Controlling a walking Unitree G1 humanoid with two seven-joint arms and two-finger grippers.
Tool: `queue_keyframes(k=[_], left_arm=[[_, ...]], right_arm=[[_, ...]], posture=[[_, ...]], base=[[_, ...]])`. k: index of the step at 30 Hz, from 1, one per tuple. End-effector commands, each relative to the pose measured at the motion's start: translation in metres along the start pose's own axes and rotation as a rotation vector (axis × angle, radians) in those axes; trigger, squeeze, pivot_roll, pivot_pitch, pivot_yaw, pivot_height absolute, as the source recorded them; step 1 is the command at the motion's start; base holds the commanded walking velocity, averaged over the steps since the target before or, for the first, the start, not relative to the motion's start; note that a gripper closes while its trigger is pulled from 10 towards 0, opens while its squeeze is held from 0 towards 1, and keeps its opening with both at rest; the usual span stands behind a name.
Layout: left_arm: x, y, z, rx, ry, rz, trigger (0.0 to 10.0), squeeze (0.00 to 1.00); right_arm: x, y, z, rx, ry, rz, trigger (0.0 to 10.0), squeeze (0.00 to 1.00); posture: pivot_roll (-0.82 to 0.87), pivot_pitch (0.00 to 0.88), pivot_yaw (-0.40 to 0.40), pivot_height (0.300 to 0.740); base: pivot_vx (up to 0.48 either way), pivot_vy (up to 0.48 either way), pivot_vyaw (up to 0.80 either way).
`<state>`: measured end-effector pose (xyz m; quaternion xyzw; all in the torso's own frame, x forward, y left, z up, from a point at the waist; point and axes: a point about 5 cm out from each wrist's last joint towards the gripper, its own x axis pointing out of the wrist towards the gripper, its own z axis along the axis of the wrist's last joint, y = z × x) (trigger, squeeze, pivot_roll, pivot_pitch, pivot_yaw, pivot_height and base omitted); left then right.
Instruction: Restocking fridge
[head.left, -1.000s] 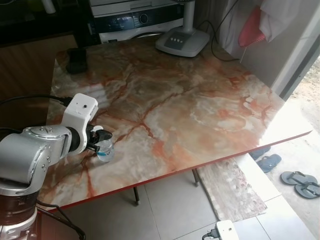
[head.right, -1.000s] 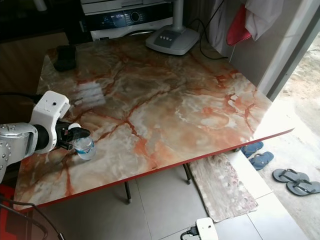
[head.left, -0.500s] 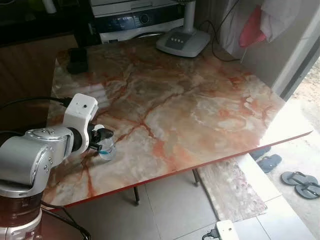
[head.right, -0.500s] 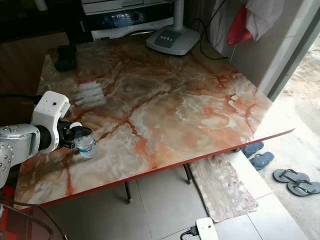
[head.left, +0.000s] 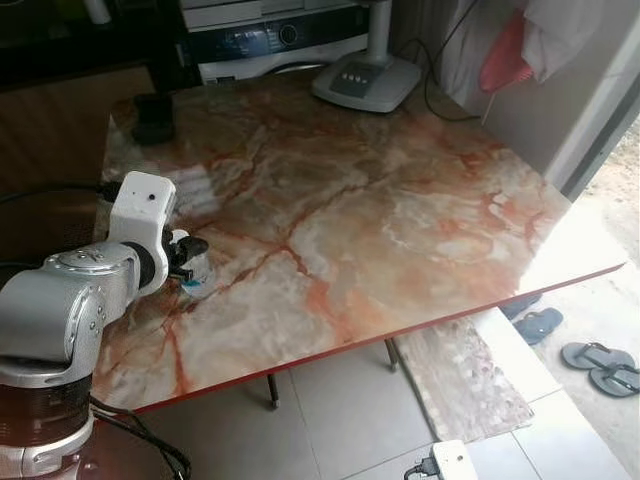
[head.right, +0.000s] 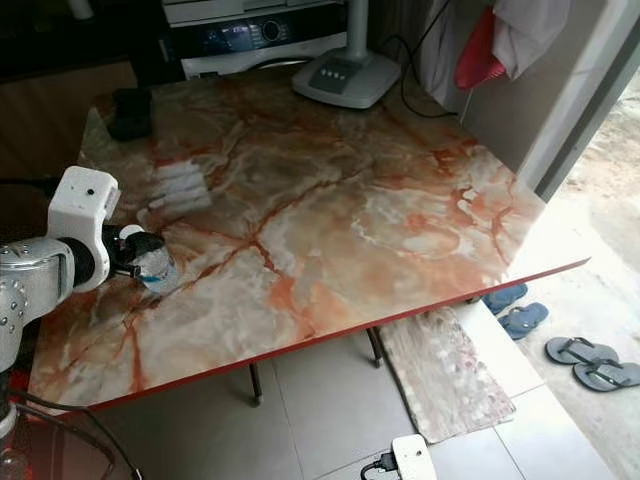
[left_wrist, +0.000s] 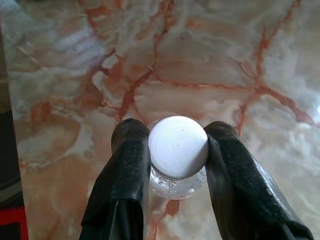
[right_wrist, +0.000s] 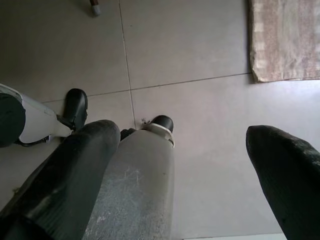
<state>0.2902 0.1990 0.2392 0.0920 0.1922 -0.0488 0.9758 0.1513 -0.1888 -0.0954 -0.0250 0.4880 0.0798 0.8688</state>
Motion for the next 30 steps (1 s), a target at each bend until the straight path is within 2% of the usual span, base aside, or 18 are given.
queue_keyframes(k=[1,3,6,23,30], left_arm=[[-0.001,0.009,0.002,-0.025,-0.019,0.062,10.0,0.00],[-0.003,0.015,0.002,0.009,-0.053,0.127,10.0,0.00],[-0.003,0.018,0.006,0.006,-0.086,0.151,10.0,0.00],[0.000,0.019,0.006,-0.007,-0.102,0.176,10.0,0.00],[0.001,0.018,0.006,-0.007,-0.102,0.177,10.0,0.00]], right_arm=[[-0.001,0.002,-0.007,0.007,0.026,0.007,10.0,0.00],[-0.001,0.001,-0.007,0.008,0.027,0.008,10.0,0.00],[-0.001,0.001,-0.008,0.007,0.029,0.009,10.0,0.00],[-0.001,0.001,-0.008,0.020,0.026,0.005,10.0,0.00],[-0.001,0.001,-0.008,0.020,0.026,0.002,10.0,0.00]], posture=[[0.08,0.091,0.018,0.740],[0.08,0.093,0.015,0.740],[0.09,0.092,0.011,0.740],[0.08,0.093,0.015,0.740],[0.08,0.093,0.015,0.740]], base=[[0.000,0.000,0.00],[0.000,0.000,0.00],[0.000,0.000,0.00],[0.000,0.000,0.00],[0.000,0.259,0.00]])
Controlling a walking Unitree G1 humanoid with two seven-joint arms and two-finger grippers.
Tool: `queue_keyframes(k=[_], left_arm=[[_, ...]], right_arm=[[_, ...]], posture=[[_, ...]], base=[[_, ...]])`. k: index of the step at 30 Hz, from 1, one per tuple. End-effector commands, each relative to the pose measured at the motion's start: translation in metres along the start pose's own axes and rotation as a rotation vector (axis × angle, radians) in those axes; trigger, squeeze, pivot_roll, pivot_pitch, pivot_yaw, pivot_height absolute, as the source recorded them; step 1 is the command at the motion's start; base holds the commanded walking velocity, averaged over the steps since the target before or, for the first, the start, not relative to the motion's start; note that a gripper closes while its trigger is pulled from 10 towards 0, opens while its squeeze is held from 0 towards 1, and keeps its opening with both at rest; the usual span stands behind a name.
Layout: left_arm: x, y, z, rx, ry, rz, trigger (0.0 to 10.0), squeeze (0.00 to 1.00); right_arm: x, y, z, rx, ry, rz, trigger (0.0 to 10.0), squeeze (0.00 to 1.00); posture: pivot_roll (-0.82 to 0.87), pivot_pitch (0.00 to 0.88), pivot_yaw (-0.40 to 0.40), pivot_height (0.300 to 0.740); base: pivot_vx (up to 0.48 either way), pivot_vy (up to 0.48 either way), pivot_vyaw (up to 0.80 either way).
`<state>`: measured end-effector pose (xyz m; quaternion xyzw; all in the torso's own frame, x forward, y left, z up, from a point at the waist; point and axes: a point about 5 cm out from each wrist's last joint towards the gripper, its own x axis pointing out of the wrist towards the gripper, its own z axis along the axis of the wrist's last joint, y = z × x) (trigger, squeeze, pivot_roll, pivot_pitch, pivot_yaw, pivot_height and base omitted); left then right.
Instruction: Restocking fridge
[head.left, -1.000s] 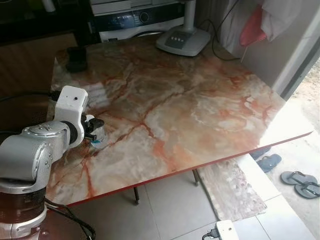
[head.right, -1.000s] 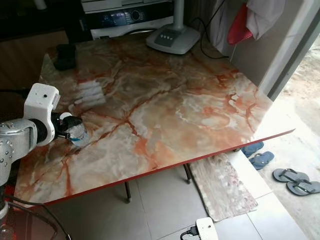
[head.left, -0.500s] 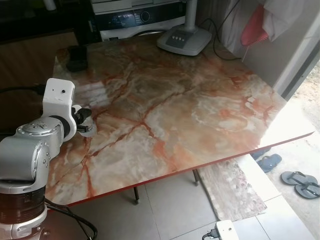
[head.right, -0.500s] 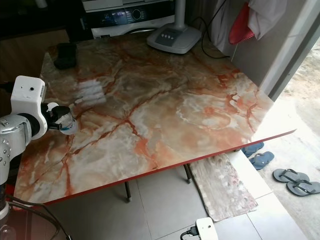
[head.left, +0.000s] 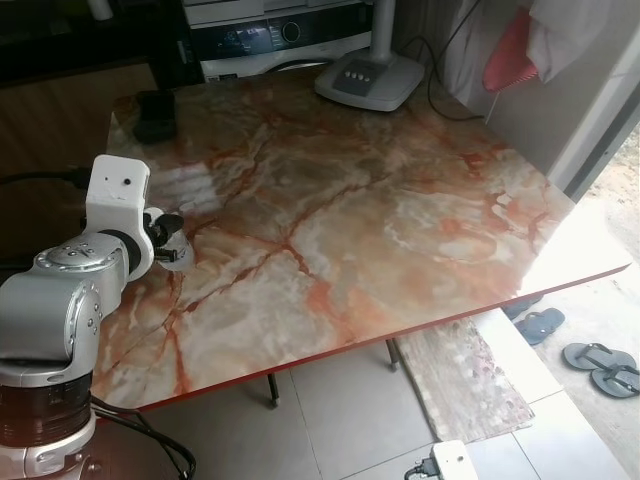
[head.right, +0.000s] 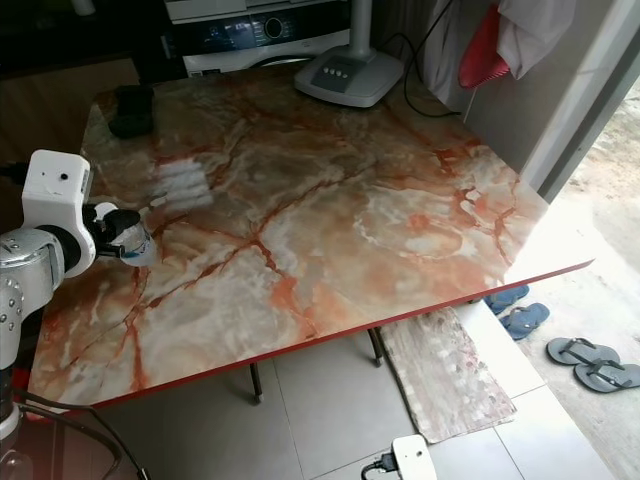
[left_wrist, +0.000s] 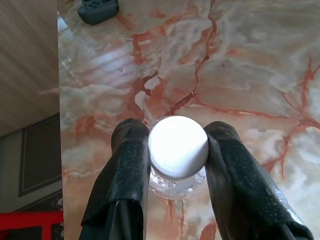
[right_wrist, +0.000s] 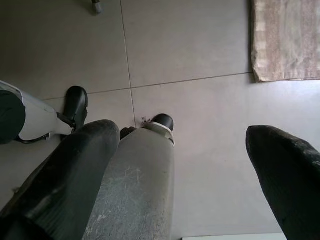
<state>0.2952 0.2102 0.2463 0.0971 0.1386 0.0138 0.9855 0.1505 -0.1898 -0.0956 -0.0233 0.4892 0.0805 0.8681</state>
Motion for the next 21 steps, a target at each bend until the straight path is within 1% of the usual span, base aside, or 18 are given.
queue_keyframes(k=[1,21], left_arm=[[0.0007,0.0056,0.0002,0.005,-0.006,0.042,10.0,0.00],[0.0010,0.0050,-0.0001,0.011,-0.005,0.045,10.0,0.00]], right_arm=[[-0.0010,0.0014,-0.0073,0.019,0.022,-0.002,10.0,0.00],[-0.0012,0.0002,-0.0077,0.022,0.023,-0.017,10.0,0.00]], posture=[[0.08,0.093,0.015,0.740],[0.08,0.091,0.013,0.740]], base=[[0.000,0.266,0.00],[0.000,0.268,0.00]])
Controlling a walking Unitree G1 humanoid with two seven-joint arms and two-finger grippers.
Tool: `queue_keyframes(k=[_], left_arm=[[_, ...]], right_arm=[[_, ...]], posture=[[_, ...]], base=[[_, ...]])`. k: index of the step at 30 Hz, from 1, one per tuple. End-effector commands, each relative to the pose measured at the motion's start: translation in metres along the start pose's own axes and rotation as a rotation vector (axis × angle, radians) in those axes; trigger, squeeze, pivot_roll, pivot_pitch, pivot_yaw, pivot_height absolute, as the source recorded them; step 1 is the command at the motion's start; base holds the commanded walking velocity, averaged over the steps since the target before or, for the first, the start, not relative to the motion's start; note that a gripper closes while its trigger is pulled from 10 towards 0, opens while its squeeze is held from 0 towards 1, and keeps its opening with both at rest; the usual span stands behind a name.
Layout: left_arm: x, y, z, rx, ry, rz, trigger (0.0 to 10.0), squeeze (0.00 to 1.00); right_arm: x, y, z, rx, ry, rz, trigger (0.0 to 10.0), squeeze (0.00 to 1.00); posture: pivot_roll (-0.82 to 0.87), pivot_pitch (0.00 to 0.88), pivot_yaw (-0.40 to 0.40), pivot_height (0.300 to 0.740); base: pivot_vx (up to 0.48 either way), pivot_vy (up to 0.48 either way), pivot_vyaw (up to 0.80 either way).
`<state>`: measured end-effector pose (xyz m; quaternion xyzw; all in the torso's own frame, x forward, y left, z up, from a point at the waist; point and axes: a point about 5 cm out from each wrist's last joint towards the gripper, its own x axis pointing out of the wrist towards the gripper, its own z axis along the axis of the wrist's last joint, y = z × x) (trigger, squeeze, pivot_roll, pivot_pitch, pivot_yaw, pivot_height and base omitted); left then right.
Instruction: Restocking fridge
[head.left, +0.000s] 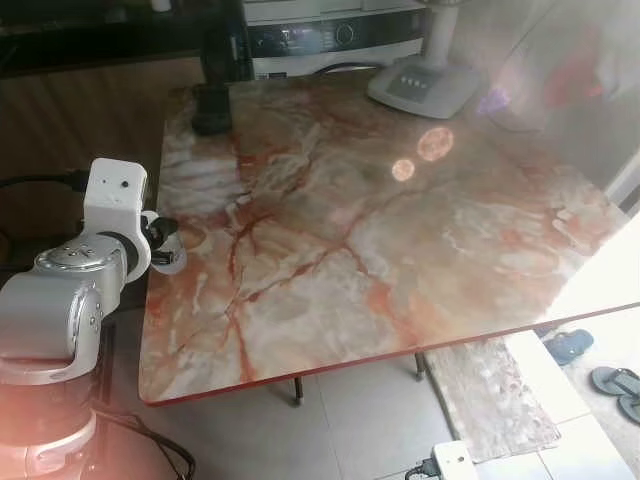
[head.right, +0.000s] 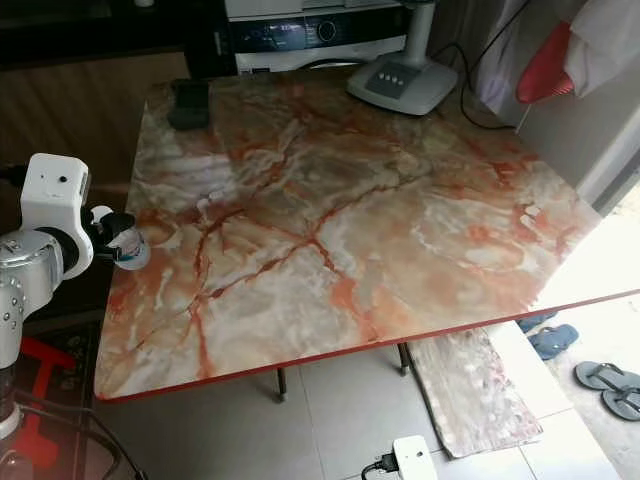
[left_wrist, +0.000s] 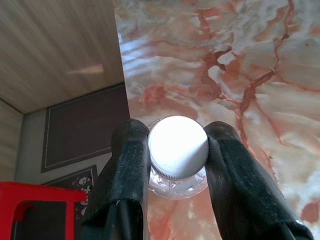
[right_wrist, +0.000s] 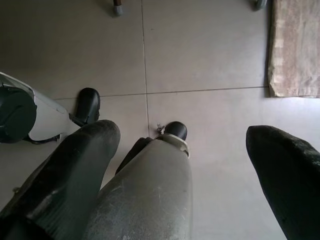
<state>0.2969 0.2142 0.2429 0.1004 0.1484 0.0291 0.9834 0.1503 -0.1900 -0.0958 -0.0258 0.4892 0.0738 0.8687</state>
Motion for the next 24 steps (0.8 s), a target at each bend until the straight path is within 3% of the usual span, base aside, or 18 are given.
queue_keyframes(k=[1,21,24], left_arm=[[-0.0019,0.0019,0.0033,0.007,-0.028,0.016,10.0,0.00],[-0.0015,0.0016,0.0035,0.008,-0.032,0.016,10.0,0.00],[-0.0017,0.0015,0.0036,0.019,-0.039,0.018,10.0,0.00]], right_arm=[[-0.0013,0.0004,-0.0074,0.020,0.023,-0.003,10.0,0.00],[-0.0011,0.0000,-0.0074,0.021,0.028,-0.012,10.0,0.00],[-0.0011,-0.0001,-0.0074,0.018,0.031,-0.012,10.0,0.00]], posture=[[0.08,0.091,0.012,0.740],[0.08,0.088,0.012,0.740],[0.08,0.086,0.012,0.740]], base=[[0.000,0.270,0.00],[0.000,0.268,0.00],[0.000,0.000,-0.27]])
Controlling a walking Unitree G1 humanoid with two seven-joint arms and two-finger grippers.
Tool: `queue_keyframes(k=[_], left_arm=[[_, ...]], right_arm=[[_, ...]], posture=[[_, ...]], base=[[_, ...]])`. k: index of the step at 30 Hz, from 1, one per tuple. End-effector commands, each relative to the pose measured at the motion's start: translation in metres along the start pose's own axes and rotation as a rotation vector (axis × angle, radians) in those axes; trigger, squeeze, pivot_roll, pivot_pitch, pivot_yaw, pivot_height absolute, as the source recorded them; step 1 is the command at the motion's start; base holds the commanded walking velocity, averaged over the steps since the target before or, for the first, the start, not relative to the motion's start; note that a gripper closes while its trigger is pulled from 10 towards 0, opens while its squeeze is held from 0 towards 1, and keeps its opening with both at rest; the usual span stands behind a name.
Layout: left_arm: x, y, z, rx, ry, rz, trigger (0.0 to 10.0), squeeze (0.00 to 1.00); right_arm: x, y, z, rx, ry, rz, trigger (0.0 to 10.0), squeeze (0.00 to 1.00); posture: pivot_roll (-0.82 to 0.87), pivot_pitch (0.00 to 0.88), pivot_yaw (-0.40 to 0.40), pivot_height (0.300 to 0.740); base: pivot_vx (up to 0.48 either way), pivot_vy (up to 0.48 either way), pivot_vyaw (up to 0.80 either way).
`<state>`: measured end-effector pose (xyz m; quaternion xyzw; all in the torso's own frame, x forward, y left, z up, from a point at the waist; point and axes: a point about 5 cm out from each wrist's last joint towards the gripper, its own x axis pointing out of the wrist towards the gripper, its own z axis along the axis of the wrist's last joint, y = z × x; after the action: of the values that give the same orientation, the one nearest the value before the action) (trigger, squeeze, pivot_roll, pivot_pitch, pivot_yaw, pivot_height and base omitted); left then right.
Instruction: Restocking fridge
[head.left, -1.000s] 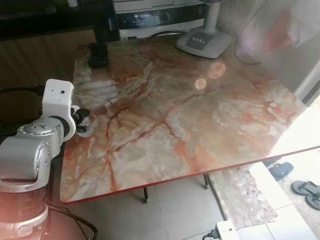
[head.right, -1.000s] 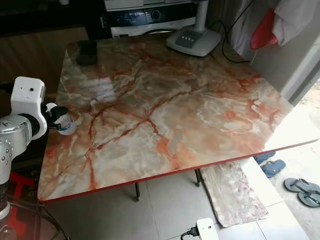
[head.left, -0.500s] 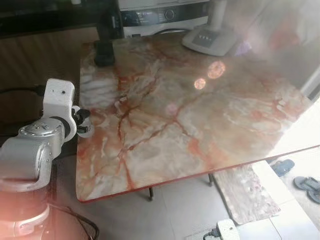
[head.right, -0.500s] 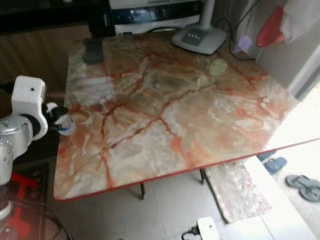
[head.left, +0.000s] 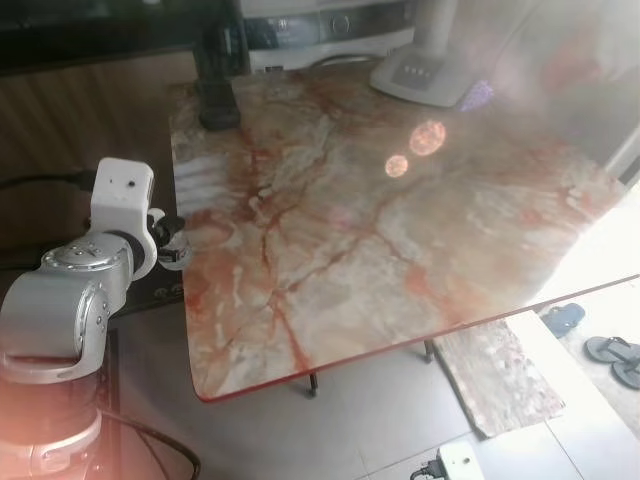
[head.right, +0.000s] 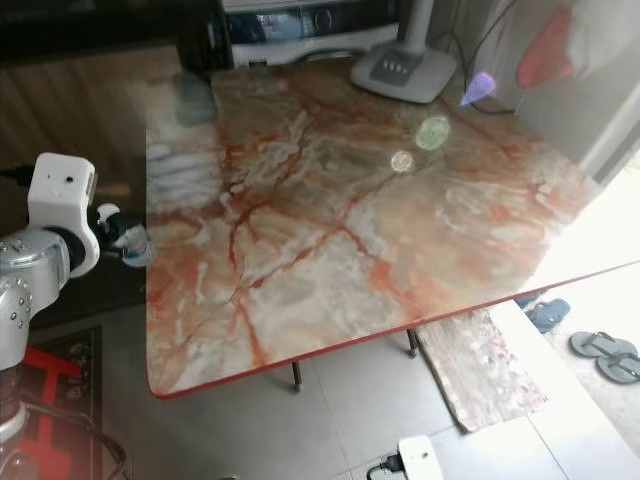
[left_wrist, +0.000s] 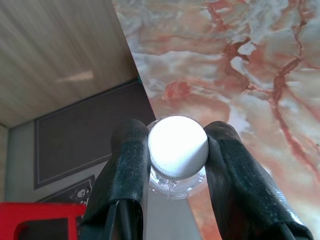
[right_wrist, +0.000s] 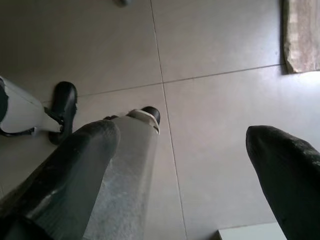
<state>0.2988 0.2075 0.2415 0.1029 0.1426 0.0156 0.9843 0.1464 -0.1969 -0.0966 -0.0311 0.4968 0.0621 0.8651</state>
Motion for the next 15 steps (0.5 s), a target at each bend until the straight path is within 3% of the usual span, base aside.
queue_keyframes(k=[1,6,12,13,15], left_arm=[[-0.004,0.008,0.003,0.021,-0.029,0.043,10.0,0.00],[-0.004,0.006,0.005,0.038,-0.047,0.035,10.0,0.00],[-0.011,0.002,0.033,0.097,-0.258,0.037,10.0,0.00],[-0.011,0.002,0.033,0.097,-0.258,0.037,10.0,0.00],[-0.015,-0.009,0.042,0.134,-0.377,-0.032,10.0,0.00]], right_arm=[[0.001,0.006,-0.003,0.014,0.014,0.013,10.0,0.00],[0.001,0.006,-0.003,0.012,0.017,0.014,10.0,0.00],[0.001,0.006,-0.003,0.016,0.019,0.015,10.0,0.00],[0.001,0.006,-0.003,0.016,0.019,0.015,10.0,0.00],[0.001,0.006,-0.003,0.013,0.020,0.015,10.0,0.00]], posture=[[0.08,0.085,0.012,0.740],[0.08,0.084,0.012,0.740],[0.08,0.085,0.010,0.740],[0.08,0.085,0.010,0.740],[0.08,0.085,0.010,0.740]], base=[[0.000,0.000,-0.80],[0.000,0.000,-0.80],[0.000,0.000,-0.80],[0.000,0.000,-0.80],[0.000,0.000,-0.80]])
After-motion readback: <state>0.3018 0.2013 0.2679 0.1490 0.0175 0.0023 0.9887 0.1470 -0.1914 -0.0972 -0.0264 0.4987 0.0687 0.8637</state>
